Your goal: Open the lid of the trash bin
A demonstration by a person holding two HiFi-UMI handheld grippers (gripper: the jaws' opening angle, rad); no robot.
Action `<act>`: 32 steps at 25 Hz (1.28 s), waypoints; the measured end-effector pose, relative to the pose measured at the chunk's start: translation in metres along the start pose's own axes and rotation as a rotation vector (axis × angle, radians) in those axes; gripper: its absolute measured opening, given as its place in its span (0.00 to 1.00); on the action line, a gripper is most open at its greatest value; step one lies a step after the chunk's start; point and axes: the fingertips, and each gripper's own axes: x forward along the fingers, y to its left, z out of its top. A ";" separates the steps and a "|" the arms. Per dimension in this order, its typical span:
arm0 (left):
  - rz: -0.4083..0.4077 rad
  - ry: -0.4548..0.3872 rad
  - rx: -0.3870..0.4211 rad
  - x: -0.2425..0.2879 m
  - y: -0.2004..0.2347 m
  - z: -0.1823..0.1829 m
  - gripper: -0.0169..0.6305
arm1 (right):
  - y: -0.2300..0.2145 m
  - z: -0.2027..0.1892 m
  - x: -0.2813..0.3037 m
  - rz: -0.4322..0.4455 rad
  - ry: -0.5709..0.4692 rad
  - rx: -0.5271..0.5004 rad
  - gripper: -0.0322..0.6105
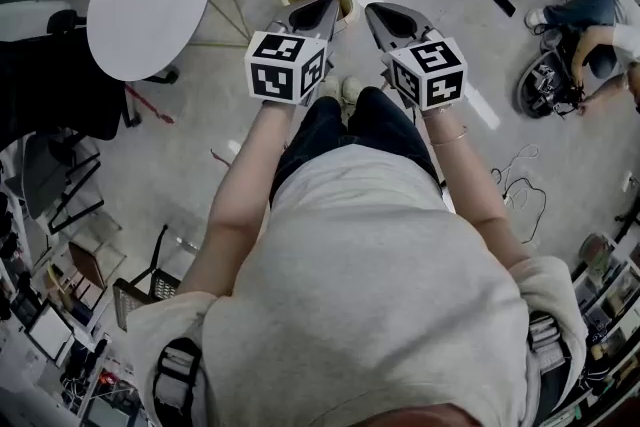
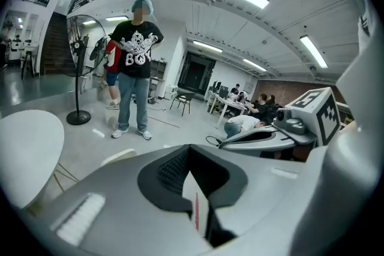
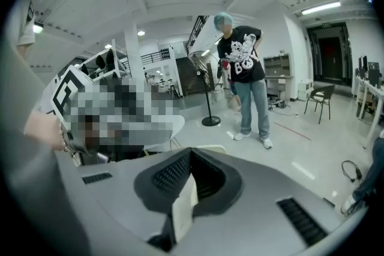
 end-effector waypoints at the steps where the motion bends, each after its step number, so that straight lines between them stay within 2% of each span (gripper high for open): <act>1: 0.004 -0.014 0.006 -0.003 0.000 0.006 0.03 | 0.001 0.007 -0.002 0.000 -0.012 -0.007 0.06; 8: -0.008 -0.110 -0.005 -0.034 -0.017 0.028 0.03 | 0.016 0.043 -0.021 0.034 -0.084 -0.069 0.06; 12: 0.026 -0.139 -0.033 -0.042 -0.015 0.024 0.03 | 0.021 0.053 -0.026 0.038 -0.120 -0.088 0.06; 16: 0.095 -0.165 -0.035 -0.049 -0.012 0.021 0.03 | 0.029 0.054 -0.024 0.069 -0.132 -0.098 0.06; 24: 0.134 -0.121 -0.002 -0.048 -0.005 0.008 0.03 | 0.035 0.035 -0.008 0.095 -0.062 -0.127 0.06; 32: 0.184 -0.092 -0.045 -0.048 0.008 -0.005 0.03 | 0.036 0.036 -0.008 0.097 -0.062 -0.127 0.06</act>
